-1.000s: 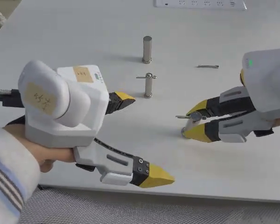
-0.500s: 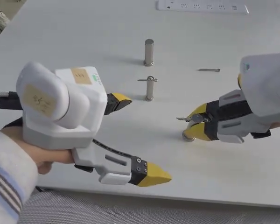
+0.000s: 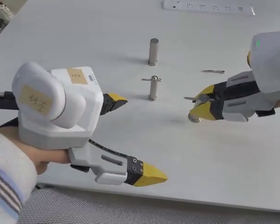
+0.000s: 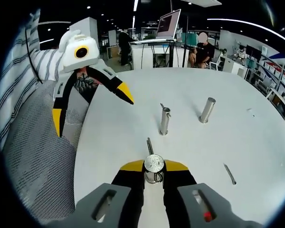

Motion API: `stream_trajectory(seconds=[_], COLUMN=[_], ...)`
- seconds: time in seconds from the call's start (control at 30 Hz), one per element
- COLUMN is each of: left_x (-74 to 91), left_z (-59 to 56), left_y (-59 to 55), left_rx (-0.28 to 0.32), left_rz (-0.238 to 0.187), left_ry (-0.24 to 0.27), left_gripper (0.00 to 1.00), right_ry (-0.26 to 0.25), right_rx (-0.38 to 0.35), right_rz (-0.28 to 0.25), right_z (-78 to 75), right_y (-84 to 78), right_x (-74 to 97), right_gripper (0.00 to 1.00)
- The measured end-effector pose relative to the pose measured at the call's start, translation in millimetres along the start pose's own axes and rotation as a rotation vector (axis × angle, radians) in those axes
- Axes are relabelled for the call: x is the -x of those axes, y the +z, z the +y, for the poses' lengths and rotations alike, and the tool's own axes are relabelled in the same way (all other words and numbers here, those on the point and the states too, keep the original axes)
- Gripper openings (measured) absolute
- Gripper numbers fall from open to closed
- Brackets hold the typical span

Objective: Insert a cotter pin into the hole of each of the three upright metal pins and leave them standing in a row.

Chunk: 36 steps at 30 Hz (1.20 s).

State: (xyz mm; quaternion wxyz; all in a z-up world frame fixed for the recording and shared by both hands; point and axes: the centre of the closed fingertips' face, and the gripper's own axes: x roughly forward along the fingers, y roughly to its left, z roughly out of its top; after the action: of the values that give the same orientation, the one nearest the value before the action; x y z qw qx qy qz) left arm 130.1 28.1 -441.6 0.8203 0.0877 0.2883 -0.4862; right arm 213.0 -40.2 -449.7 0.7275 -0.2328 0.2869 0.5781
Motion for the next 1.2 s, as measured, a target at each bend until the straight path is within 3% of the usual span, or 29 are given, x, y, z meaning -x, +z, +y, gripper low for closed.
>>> stream_trajectory(seconds=[0.27,0.57,1.2], left_x=[-1.6,-3.7,-4.4], left_z=[0.3,-0.4,0.6], left_y=[-4.7,-8.2,-11.4], left_rx=[0.019,0.030,0.037], left_rz=[0.006,0.017,0.036], left_ry=[-0.003,-0.007,-0.008], left_gripper=[0.99,0.98,0.97], right_ry=[-0.011,0.000,0.002], right_rx=[-0.003,0.004,0.002], right_rz=[0.001,0.000,-0.004], right_z=[-21.7,-33.6,-35.9], right_y=[0.1,-2.5,-8.1], right_x=[-4.7,-11.3,-14.8], right_gripper=[0.09,0.09,0.09])
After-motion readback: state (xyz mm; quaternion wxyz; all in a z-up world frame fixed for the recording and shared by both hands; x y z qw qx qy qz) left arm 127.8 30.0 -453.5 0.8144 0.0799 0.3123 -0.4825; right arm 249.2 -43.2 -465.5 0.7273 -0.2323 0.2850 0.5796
